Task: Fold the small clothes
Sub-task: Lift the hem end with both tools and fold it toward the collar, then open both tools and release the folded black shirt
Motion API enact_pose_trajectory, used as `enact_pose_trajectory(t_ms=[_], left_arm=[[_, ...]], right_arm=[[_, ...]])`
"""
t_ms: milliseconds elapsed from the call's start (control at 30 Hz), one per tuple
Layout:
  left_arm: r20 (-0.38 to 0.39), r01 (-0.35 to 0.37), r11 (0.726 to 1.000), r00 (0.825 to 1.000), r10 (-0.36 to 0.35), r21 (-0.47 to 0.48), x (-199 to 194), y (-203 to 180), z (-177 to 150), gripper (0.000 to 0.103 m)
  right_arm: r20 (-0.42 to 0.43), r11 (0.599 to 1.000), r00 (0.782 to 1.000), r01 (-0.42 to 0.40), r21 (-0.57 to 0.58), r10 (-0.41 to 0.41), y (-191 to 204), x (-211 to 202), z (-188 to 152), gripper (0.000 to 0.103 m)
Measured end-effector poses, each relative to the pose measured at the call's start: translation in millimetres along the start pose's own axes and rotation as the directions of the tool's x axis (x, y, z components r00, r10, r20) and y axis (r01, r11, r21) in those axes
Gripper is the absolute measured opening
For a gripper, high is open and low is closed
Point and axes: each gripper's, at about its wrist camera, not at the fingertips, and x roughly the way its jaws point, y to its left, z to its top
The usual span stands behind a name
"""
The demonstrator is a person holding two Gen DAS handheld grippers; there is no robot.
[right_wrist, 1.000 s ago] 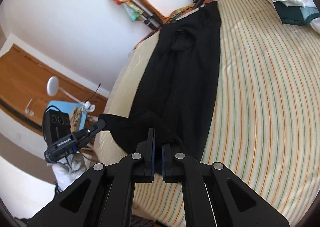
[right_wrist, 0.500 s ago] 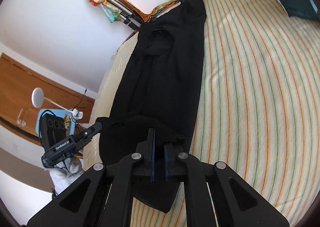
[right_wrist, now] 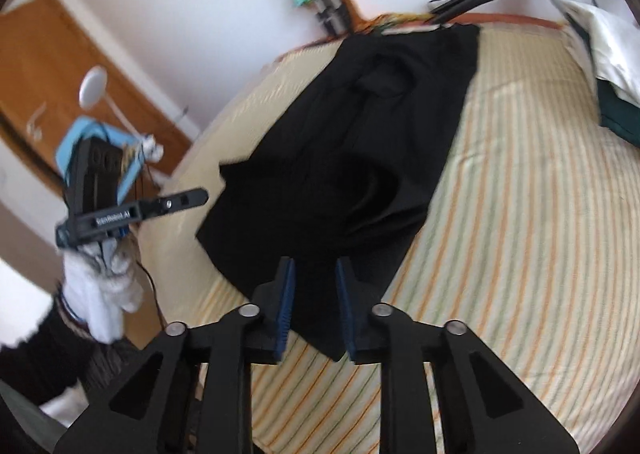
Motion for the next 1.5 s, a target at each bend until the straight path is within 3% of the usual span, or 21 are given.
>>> enact_pose_trajectory(t_ms=[233,467,700,1100,1133,1200,1267,1333,1367,1500], left_arm=[[-0.039,-0.034,0.999,0.999,0.034,0.001,27,-1,8,0.002],[0.071,-0.097,0.995,0.993,0.099,-0.02,27,1,36,0.002],[0.1,-0.128,0.99,0.986,0.134,-0.059,25,13,54,0.002],[0.104,-0.139,0.99,0.984,0.142,-0.029,-1,12,76,0.003],[0.121,-0.133,0.991,0.983,0.135,-0.022,-8,10,83,0.006],[0.149,-0.113,0.994,0.982,0.113,-0.01,-19,8,99,0.027],[0.173,-0.123,0.992,0.978,0.119,0.009,-28,7,116,0.03],[0.182,-0.148,0.988,0.974,0.138,0.045,-31,4,138,0.03],[0.178,-0.152,0.986,0.974,0.139,0.063,-30,4,150,0.03],[0.159,-0.146,0.986,0.978,0.131,0.081,-20,11,190,0.038]], right_arm=[[-0.04,0.996,0.996,0.072,-0.046,-0.074,2,26,13,0.018],[0.034,0.995,0.994,0.099,0.004,-0.099,-4,38,45,0.018],[0.11,0.984,0.98,0.159,0.078,-0.167,-22,26,66,0.018],[0.153,0.977,0.972,0.159,0.141,-0.18,-34,-19,66,0.028],[0.161,0.975,0.968,0.171,0.141,-0.193,-33,-23,67,0.029],[0.185,0.973,0.96,0.185,0.142,-0.209,-30,-35,71,0.032],[0.218,0.974,0.955,0.176,0.141,-0.204,-28,-48,79,0.039],[0.238,0.978,0.952,0.164,0.127,-0.191,-28,-59,88,0.057],[0.243,0.978,0.951,0.169,0.119,-0.194,-29,-64,93,0.061],[0.216,0.979,0.956,0.181,0.094,-0.198,-44,-70,121,0.062]])
